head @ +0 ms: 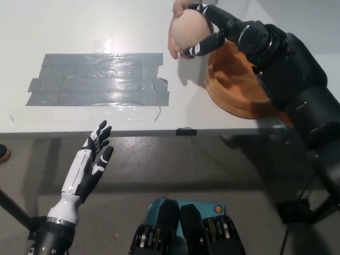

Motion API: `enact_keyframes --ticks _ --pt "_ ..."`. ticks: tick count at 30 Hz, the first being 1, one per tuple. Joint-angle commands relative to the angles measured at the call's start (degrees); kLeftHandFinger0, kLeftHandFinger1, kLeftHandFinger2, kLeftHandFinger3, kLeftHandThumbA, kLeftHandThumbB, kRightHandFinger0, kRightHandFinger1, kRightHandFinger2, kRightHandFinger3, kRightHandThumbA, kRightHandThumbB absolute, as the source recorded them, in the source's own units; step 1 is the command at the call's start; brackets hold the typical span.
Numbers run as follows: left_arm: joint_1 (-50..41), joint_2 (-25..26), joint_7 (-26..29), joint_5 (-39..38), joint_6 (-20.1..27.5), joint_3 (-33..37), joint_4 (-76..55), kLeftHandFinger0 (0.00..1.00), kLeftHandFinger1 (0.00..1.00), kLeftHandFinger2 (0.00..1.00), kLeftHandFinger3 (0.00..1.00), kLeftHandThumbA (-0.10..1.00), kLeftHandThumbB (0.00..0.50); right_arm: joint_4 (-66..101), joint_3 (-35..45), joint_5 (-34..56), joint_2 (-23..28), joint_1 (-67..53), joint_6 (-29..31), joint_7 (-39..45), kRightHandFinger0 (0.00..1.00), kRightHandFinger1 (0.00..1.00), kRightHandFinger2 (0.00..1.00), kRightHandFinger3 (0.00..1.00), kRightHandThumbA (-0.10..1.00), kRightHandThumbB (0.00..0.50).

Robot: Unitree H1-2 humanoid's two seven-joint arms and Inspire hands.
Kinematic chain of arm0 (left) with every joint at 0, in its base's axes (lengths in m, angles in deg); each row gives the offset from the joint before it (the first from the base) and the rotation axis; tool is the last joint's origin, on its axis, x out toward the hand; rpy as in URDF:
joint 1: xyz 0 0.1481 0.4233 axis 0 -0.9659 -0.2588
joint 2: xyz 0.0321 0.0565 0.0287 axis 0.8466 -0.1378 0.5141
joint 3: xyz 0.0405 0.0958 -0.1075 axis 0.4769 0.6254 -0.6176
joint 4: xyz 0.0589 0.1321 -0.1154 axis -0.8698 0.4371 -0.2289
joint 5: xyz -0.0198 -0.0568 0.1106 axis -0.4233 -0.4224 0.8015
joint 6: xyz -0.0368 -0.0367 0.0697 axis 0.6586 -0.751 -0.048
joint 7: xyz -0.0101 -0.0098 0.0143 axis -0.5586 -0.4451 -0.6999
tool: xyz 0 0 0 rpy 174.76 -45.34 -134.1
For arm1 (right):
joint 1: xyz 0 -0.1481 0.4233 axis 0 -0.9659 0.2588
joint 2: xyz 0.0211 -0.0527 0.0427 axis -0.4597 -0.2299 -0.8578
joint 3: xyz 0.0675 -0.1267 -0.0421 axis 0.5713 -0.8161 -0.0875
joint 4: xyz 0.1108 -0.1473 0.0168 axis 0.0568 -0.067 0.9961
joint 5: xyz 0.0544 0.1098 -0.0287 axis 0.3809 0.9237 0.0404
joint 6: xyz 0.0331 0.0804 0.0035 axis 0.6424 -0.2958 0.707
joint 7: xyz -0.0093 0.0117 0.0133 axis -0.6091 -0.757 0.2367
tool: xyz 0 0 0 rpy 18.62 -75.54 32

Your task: An emotional support dumpling is kept in a soft plate infront in the middle of the desk infront of the robot. The robot extends its right arm to pick up the dumpling and hands it to a person

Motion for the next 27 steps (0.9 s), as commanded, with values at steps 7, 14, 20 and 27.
enact_keyframes --ticks 7,14,20,27 --pt "0.5 1.0 -0.4 0.3 -0.1 0.0 -2.2 1.00 1.00 1.00 1.00 0.87 0.320 12.4 3.9 0.0 2.8 0.2 0.2 -4.3 1.00 1.00 1.00 1.00 0.94 0.500" --pt "0.8 1.1 -0.6 0.4 -0.4 0.2 -2.2 1.00 1.00 1.00 1.00 0.86 0.314 29.7 9.5 2.5 6.7 -2.6 -2.4 -2.5 1.00 1.00 1.00 1.00 0.88 0.446" --pt "1.6 0.9 -0.9 -1.3 -0.8 -0.3 -1.8 1.00 1.00 1.00 1.00 0.82 0.310 58.5 12.9 5.5 9.2 -10.9 -10.2 2.8 1.00 1.00 1.00 1.00 0.92 0.465" --pt "3.4 1.0 -0.3 -0.1 0.5 -0.2 -0.2 1.00 1.00 1.00 1.00 0.86 0.307 84.6 14.6 10.3 9.2 -25.7 -16.5 5.2 1.00 1.00 1.00 1.00 0.90 0.434"
